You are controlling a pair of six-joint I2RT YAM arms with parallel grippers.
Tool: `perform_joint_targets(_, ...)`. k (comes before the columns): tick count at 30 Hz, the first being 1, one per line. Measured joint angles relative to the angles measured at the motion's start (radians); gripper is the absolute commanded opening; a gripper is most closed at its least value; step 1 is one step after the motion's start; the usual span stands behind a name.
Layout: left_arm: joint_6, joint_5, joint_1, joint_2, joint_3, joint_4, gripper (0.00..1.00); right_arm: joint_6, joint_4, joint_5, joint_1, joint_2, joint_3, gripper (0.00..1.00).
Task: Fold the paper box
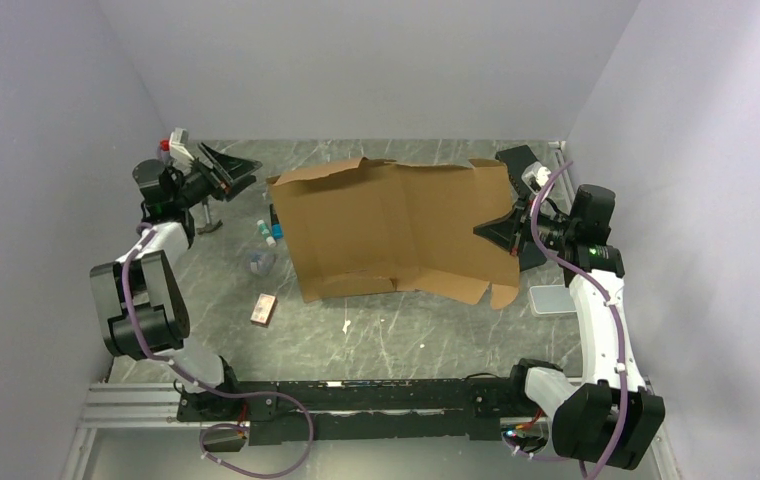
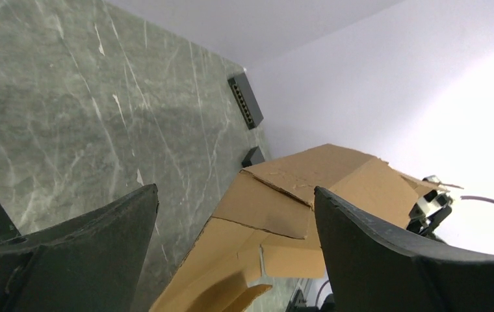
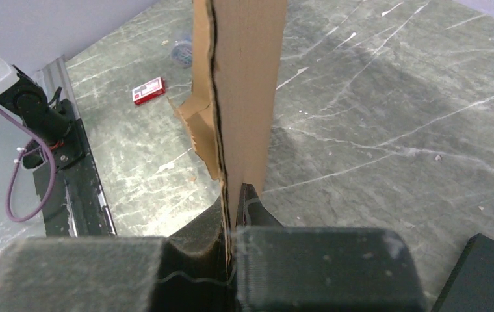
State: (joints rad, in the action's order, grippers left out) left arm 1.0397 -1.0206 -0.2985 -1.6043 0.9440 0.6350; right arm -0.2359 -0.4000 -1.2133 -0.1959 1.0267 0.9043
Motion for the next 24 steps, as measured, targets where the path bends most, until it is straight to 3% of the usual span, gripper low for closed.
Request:
perform_joint_targets(18, -0.248, -0.037, 0.086, 0.012, 0.042, -0.37, 0.65, -0.005, -0.006, -0.001, -0.001, 0.0, 0.0, 0.0)
perform_joint_targets(20, -0.27, -0.037, 0.092, 0.012, 0.042, -0.398, 0.57, -0.005, -0.009, -0.001, -0.001, 0.0, 0.001, 0.0)
perform_joint_targets(22, -0.293, -0.036, 0.098, 0.012, 0.042, -0.427, 0.42, -0.005, -0.011, 0.0, -0.001, 0.0, 0.002, 0.0)
perform_joint_targets(24, -0.312, -0.033, 0.102, 0.012, 0.042, -0.453, 0.36, -0.005, -0.013, -0.001, -0.001, 0.0, 0.004, 0.0)
